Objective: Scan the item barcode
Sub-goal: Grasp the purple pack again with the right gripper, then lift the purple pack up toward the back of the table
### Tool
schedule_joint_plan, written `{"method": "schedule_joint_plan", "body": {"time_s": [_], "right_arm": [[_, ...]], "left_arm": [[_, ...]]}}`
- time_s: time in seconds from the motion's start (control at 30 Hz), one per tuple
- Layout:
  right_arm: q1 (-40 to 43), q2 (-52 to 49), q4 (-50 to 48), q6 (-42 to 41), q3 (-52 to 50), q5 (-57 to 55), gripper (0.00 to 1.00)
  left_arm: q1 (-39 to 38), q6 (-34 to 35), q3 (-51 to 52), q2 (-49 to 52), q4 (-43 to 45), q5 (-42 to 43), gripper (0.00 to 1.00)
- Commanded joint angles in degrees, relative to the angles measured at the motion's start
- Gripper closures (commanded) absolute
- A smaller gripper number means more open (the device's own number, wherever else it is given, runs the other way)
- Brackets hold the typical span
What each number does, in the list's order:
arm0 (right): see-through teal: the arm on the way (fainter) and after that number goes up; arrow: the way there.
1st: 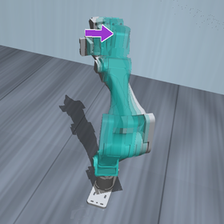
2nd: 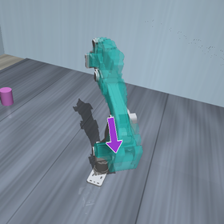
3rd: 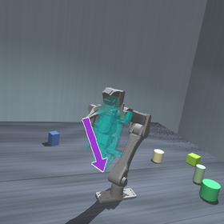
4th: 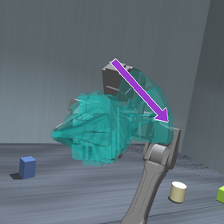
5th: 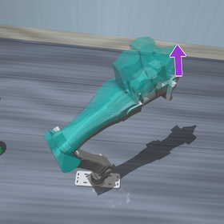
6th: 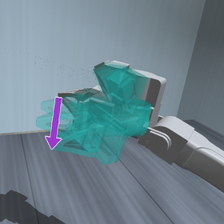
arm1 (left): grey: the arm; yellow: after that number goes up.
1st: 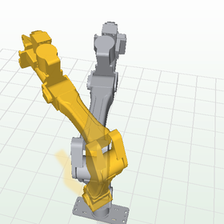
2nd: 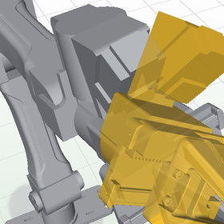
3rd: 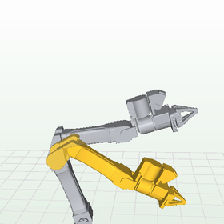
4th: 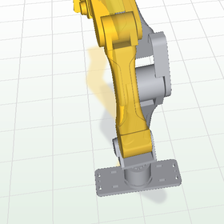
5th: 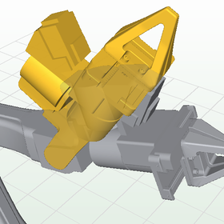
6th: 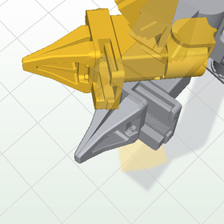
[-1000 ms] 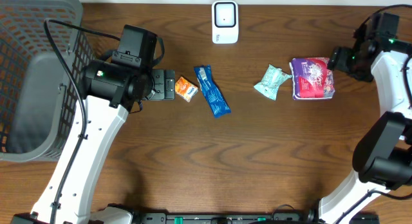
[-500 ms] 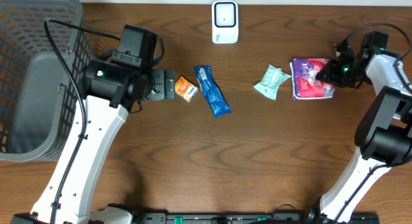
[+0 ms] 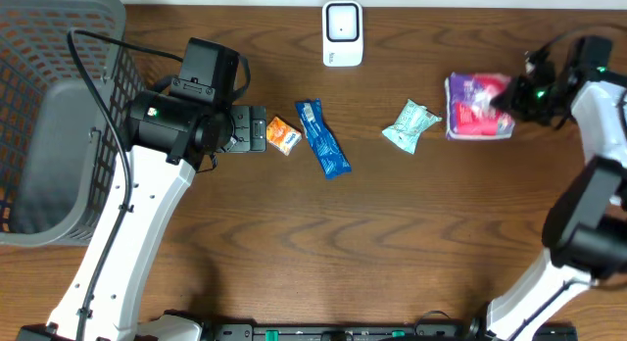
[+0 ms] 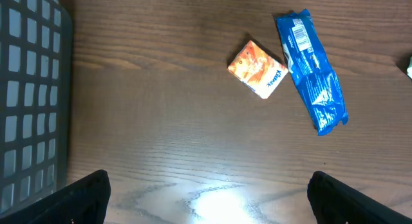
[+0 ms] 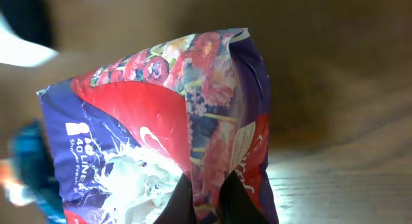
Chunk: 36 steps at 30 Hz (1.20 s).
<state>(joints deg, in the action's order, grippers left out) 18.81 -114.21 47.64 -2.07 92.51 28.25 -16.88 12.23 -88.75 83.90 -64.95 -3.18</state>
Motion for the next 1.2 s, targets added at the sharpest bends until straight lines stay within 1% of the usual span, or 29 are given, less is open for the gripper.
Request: {"method": "schedule_joint_plan", "body": {"time_s": [0.0,0.03,0.17,0.23,0.3,0.4,0.5,0.53,0.57,0.6,0.73,0.83,0.9,0.93,1.03,1.1,1.17], "right_arm": [[-2.16,5.60,-0.07,-4.35,0.35,2.99,0.99],[-2.49,5.84,-0.07,-5.20,0.35,3.15,0.99],[-4.81,5.95,-2.54,-8.85,0.33,10.14,0.99],[-7.48,5.95,-8.41,-15.89,0.33,12.74,0.99],[-9.49,5.95,-11.93,-19.71,0.35,12.79,0.99],[-13.92,5.92,-19.69,-25.53,0.35,12.13,0.99],[-19.10,5.77,-27.82,-32.15,0.33,7.13,0.99],[-21.77,5.53,-31.56,-34.69,0.35,3.65,0.99],[-22.67,5.46,-32.83,-35.23,0.35,2.64,0.99],[-25.64,4.94,-37.40,-37.05,0.35,-1.03,0.99],[-30.03,3.06,-44.98,-41.09,0.44,-7.08,0.99],[-32.28,-1.66,-51.56,-46.18,1.03,-8.50,0.99],[-33.14,-4.92,-52.98,-46.34,2.36,-9.92,0.99],[-33.57,-8.22,-52.85,-46.29,4.52,-11.96,0.99],[-33.70,-13.79,-53.16,-45.75,9.99,-12.17,0.99],[-33.86,-16.20,-52.94,-43.54,13.49,-12.26,0.99],[-33.86,-16.55,-52.33,-41.42,15.08,-12.92,0.99]], "left_arm": [[0.22,0.55,-0.31,0.31,-0.22,-0.52,0.02],[0.22,0.55,-0.31,0.31,-0.22,-0.52,0.02],[0.22,0.55,-0.31,0.31,-0.22,-0.52,0.02],[0.22,0.55,-0.31,0.31,-0.22,-0.52,0.02],[0.22,0.55,-0.31,0.31,-0.22,-0.52,0.02],[0.22,0.55,-0.31,0.31,-0.22,-0.52,0.02],[0.22,0.55,-0.31,0.31,-0.22,-0.52,0.02],[0.22,0.55,-0.31,0.31,-0.22,-0.52,0.02],[0.22,0.55,-0.31,0.31,-0.22,-0.52,0.02],[0.22,0.55,-0.31,0.31,-0.22,-0.52,0.02],[0.22,0.55,-0.31,0.31,-0.22,-0.52,0.02],[0.22,0.55,-0.31,0.31,-0.22,-0.52,0.02],[0.22,0.55,-0.31,0.31,-0.22,-0.52,0.02],[0.22,0.55,-0.31,0.31,-0.22,-0.52,0.02],[0.22,0.55,-0.31,0.31,-0.22,-0.52,0.02],[0.22,0.55,-0.31,0.31,-0.22,-0.52,0.02],[0.22,0.55,-0.31,0.31,-0.22,-0.52,0.02]]}}
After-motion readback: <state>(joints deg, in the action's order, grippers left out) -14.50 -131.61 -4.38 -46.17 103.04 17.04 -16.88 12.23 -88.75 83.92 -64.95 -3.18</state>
